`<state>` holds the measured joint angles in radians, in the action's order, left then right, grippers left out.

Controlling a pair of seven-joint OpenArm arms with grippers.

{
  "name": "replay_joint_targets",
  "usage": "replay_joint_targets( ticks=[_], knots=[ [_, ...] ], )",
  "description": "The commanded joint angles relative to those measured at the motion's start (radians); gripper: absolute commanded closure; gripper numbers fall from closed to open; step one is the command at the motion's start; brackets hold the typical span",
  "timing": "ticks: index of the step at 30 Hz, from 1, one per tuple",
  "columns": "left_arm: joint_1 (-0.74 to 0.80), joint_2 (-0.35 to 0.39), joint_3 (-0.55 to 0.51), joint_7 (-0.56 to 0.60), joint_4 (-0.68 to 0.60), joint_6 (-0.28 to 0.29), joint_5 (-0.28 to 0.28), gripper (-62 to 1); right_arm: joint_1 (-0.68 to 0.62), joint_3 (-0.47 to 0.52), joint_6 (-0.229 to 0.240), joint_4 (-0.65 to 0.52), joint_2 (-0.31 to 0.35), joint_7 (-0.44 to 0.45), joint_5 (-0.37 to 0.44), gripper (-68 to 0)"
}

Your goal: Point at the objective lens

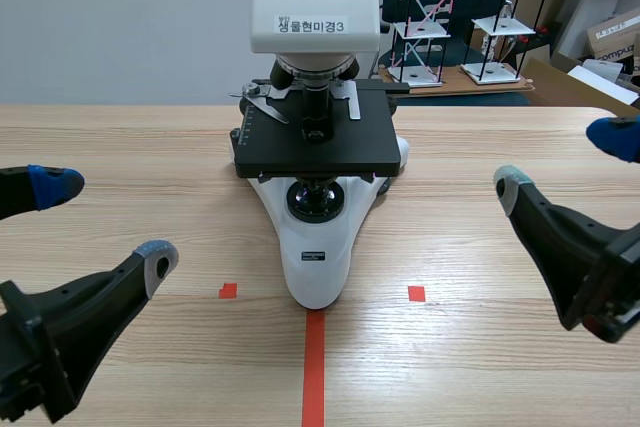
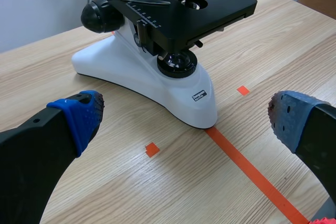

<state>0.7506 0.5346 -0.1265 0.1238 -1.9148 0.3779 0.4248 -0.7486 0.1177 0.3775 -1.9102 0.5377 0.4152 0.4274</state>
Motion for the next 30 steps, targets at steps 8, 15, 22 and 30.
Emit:
replay_joint_targets(
  ticks=[8, 15, 22, 30],
  knots=[
    [0.000, -0.002, 0.003, 0.014, -0.011, 0.056, 0.009, -62.3, -0.002, 0.005, -0.004, -0.008, 0.000, -0.066, -0.005, -54.9],
    [0.000, -0.002, 0.003, 0.014, -0.011, 0.056, 0.009, -62.3, -0.002, 0.005, -0.004, -0.008, 0.000, -0.074, -0.005, -54.9],
    [0.000, -0.002, 0.003, 0.014, -0.011, 0.056, 0.009, -62.3, -0.002, 0.005, -0.004, -0.008, 0.000, -0.082, -0.005, -54.9],
    [0.000, -0.002, 0.003, 0.014, -0.011, 0.056, 0.009, -62.3, -0.002, 0.005, -0.004, -0.008, 0.000, -0.104, -0.005, -54.9]
  ],
)
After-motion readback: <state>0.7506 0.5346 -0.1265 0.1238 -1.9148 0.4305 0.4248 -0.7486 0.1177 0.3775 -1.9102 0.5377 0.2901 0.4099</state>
